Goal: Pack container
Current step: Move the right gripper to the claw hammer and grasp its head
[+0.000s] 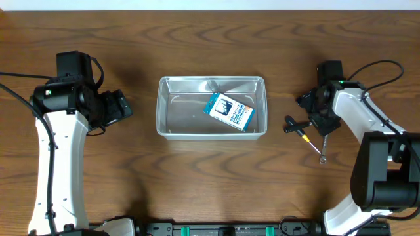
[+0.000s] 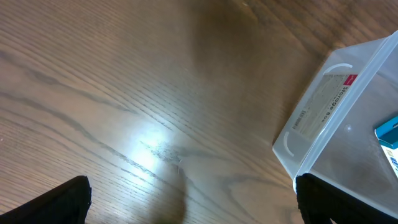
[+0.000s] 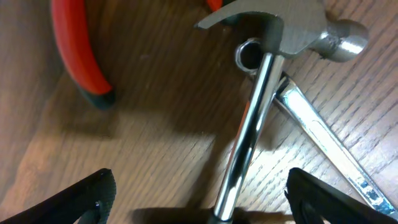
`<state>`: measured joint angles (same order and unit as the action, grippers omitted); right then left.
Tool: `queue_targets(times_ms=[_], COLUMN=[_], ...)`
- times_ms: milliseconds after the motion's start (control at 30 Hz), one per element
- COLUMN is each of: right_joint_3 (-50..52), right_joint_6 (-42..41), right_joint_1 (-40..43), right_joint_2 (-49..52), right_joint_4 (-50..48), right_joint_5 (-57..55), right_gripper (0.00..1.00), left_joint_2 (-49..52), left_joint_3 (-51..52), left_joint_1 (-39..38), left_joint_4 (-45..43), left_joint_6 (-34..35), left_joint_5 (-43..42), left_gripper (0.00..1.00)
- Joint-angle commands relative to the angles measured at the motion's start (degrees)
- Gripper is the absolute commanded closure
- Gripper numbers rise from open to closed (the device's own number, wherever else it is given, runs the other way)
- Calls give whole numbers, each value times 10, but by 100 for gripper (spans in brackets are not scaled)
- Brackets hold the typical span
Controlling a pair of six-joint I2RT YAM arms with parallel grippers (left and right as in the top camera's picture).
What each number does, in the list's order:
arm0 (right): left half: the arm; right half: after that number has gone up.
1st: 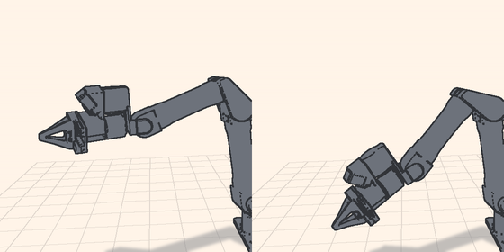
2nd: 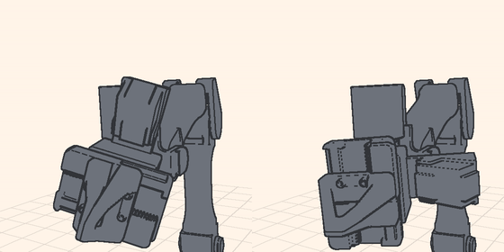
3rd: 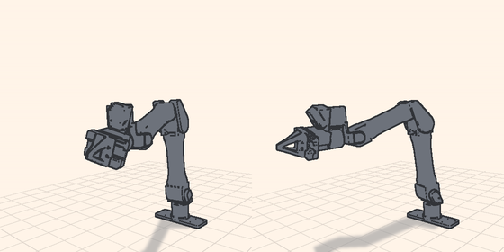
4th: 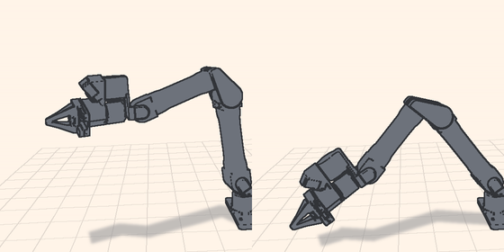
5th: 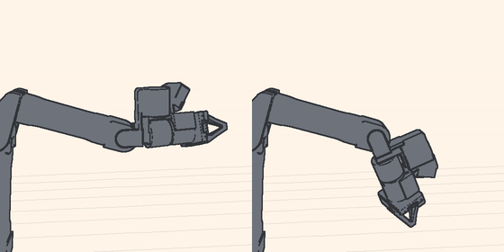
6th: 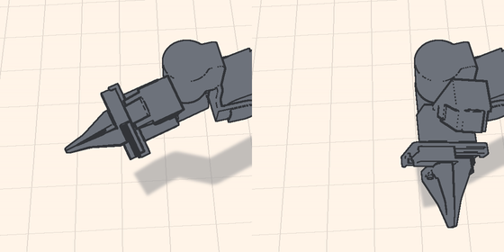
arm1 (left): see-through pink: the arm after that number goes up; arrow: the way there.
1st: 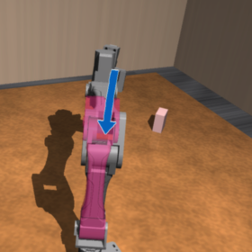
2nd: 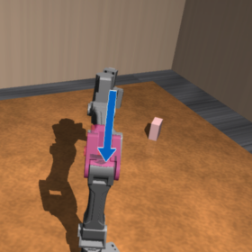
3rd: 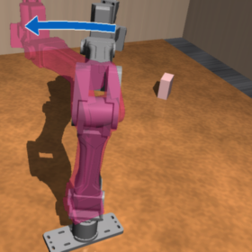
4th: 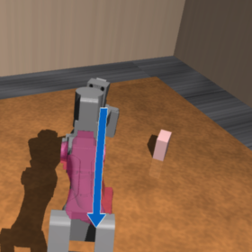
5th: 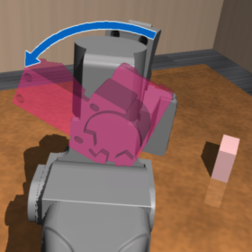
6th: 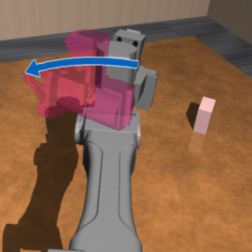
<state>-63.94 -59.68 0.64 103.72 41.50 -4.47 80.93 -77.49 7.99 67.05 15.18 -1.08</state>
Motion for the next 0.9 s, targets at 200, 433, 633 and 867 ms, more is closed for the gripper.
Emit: queue_targets(times_ms=[200,433,633,867], right_joint_3=[8,8,8,8], right_joint_6=[2,2,2,2], right_joint_1=[5,5,5,5], right_joint_2=[27,47,71,72], right_joint_4=[-7,-13,-14,-14], right_joint_5=[-54,-56,-42,-30], right_gripper=[10,13,28,49], left_joint_2=[-1,-1,-1,-1], left_joint_3=[-6,-6,-6,-6], left_joint_1=[1,1,1,1], left_joint_4=[2,2,2,2], left_joint_6=[-3,-3,-3,-3], left_joint_5=[8,8,8,8], left_gripper=[2,2,2,2])
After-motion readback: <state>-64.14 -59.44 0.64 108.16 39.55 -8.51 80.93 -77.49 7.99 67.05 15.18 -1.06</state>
